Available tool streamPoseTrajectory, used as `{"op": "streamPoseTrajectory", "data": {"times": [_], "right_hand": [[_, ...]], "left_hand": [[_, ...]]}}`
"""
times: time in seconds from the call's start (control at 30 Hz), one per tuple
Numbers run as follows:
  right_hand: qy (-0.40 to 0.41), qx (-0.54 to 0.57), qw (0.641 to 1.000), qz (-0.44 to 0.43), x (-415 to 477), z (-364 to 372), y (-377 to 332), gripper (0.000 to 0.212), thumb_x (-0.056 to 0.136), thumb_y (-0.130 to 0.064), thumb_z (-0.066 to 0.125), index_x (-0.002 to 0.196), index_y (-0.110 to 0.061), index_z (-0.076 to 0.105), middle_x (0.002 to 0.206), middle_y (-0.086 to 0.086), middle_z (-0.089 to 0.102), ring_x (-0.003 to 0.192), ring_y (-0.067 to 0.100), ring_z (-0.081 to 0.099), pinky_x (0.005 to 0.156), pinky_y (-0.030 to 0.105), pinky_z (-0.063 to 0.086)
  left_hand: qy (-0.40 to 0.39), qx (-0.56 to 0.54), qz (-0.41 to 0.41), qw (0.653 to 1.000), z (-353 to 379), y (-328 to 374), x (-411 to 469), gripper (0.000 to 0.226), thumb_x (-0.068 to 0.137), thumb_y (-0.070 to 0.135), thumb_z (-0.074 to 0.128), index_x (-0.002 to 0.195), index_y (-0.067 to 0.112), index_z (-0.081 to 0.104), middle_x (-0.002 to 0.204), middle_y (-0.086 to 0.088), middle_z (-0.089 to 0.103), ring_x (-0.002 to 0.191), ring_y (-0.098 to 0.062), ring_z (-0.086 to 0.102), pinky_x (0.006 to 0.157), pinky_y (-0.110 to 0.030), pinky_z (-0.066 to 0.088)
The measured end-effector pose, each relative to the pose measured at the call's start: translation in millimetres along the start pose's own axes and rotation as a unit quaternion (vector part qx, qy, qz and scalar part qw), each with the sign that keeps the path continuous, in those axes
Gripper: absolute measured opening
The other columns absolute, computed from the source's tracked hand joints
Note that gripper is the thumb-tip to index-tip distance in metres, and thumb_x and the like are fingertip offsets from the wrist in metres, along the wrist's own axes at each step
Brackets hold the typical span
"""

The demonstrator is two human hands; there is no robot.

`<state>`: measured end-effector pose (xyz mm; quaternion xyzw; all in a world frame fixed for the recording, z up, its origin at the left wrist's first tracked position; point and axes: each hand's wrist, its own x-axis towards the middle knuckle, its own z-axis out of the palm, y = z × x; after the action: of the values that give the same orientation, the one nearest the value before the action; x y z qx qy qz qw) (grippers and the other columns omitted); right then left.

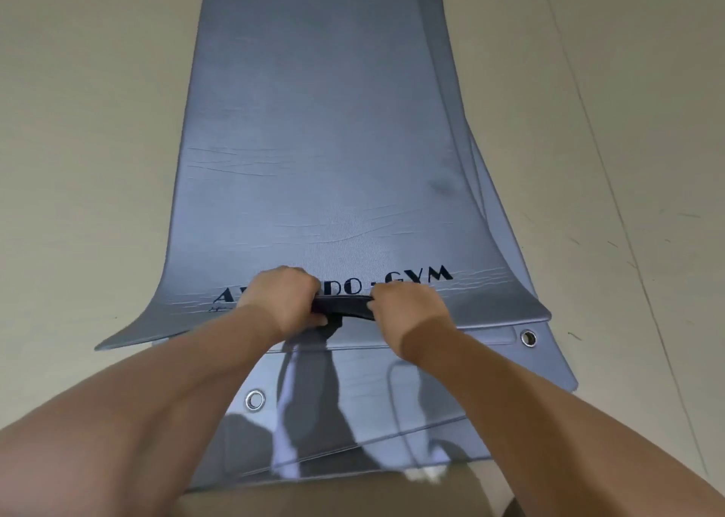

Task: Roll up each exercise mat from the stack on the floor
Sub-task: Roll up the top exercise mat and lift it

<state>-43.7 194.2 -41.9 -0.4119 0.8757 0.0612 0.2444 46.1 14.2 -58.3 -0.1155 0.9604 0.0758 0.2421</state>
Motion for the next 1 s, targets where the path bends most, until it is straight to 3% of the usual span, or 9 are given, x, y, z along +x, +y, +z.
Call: {"op": "streamPoseTrajectory", "data": {"times": [0.13,0.3,0.4,0.5,0.6,0.73,0.8,0.9,1.0], "right_hand": [[-0.067,-0.01,0.998,0.015,-20,-13,-27,0.013,0.104,-0.018,0.051,0.108,-0.018,0.063,0.091,0.003,0.057,0.088,0.028,0.057,0.073,0.034,0.042],[-0.157,0.115,0.979,0.068,-31,-16,-17,0.029,0.104,-0.024,0.049,0.076,-0.018,0.048,0.091,0.005,0.055,0.086,0.028,0.053,0.065,0.033,0.038],[-0.067,0.103,0.991,0.054,-40,-11,-19,0.017,0.106,-0.028,0.047,0.111,-0.018,0.059,0.109,0.005,0.062,0.104,0.031,0.061,0.08,0.036,0.045],[0.1,0.013,0.994,0.032,-56,4,-32,0.05,0.089,-0.04,0.073,0.134,-0.027,0.058,0.125,0.006,0.062,0.121,0.035,0.058,0.104,0.053,0.041],[0.131,-0.067,0.989,0.008,-62,20,-29,0.087,0.067,-0.048,0.088,0.143,-0.023,0.057,0.152,0.013,0.05,0.146,0.043,0.038,0.119,0.066,0.014],[0.037,-0.104,0.994,0.012,-52,25,-12,0.109,0.091,-0.047,0.068,0.165,-0.027,-0.009,0.171,0.009,-0.024,0.151,0.036,-0.032,0.116,0.063,-0.026],[0.005,-0.119,0.993,0.023,-41,26,-8,0.116,0.092,-0.054,0.067,0.162,-0.027,-0.022,0.166,0.009,-0.037,0.148,0.037,-0.041,0.117,0.065,-0.024],[-0.008,-0.116,0.993,0.037,-21,41,-7,0.123,0.089,-0.063,0.068,0.161,-0.023,-0.024,0.165,0.015,-0.037,0.15,0.041,-0.038,0.119,0.067,-0.018],[-0.005,-0.109,0.993,0.053,1,60,-8,0.116,0.092,-0.073,0.055,0.162,-0.02,-0.021,0.167,0.02,-0.029,0.154,0.044,-0.028,0.121,0.07,-0.009]], "left_hand": [[-0.077,-0.083,0.046,0.992,5,-13,-9,0.027,0.072,0.054,0.08,0.091,0.038,0.068,0.082,0.011,0.066,0.086,-0.018,0.062,0.076,-0.033,0.053],[-0.149,-0.154,0.109,0.971,20,-13,-5,0.042,0.061,0.056,0.087,0.077,0.031,0.058,0.071,0.01,0.064,0.078,-0.015,0.061,0.074,-0.034,0.055],[-0.158,-0.21,0.093,0.96,26,-23,-1,0.049,0.058,0.062,0.084,0.087,0.027,0.067,0.075,0.007,0.07,0.08,-0.014,0.066,0.078,-0.038,0.057],[-0.155,-0.237,0.048,0.958,23,-35,3,0.06,0.049,0.071,0.081,0.087,0.025,0.074,0.077,0.005,0.073,0.08,-0.014,0.068,0.079,-0.038,0.059],[-0.102,-0.209,0.023,0.972,9,-37,11,0.06,0.051,0.069,0.087,0.086,0.022,0.072,0.084,0.002,0.071,0.081,-0.017,0.065,0.071,-0.035,0.056],[-0.015,-0.087,0.032,0.996,1,-33,16,0.076,0.059,0.077,0.078,0.109,0.023,0.059,0.094,0.003,0.066,0.086,-0.02,0.06,0.07,-0.033,0.046],[0.027,-0.04,0.045,0.998,5,-31,16,0.083,0.063,0.079,0.074,0.121,0.023,0.054,0.1,0.002,0.064,0.092,-0.022,0.059,0.074,-0.034,0.044],[0.156,0.014,0.074,0.985,18,-27,13,0.11,0.058,0.077,0.078,0.148,0.027,0.038,0.141,-0.007,0.048,0.122,-0.029,0.049,0.1,-0.042,0.041],[0.261,0.05,0.085,0.96,34,-19,3,0.102,0.059,0.061,0.087,0.142,0.016,0.049,0.148,-0.017,0.045,0.126,-0.037,0.045,0.104,-0.052,0.036]]}}
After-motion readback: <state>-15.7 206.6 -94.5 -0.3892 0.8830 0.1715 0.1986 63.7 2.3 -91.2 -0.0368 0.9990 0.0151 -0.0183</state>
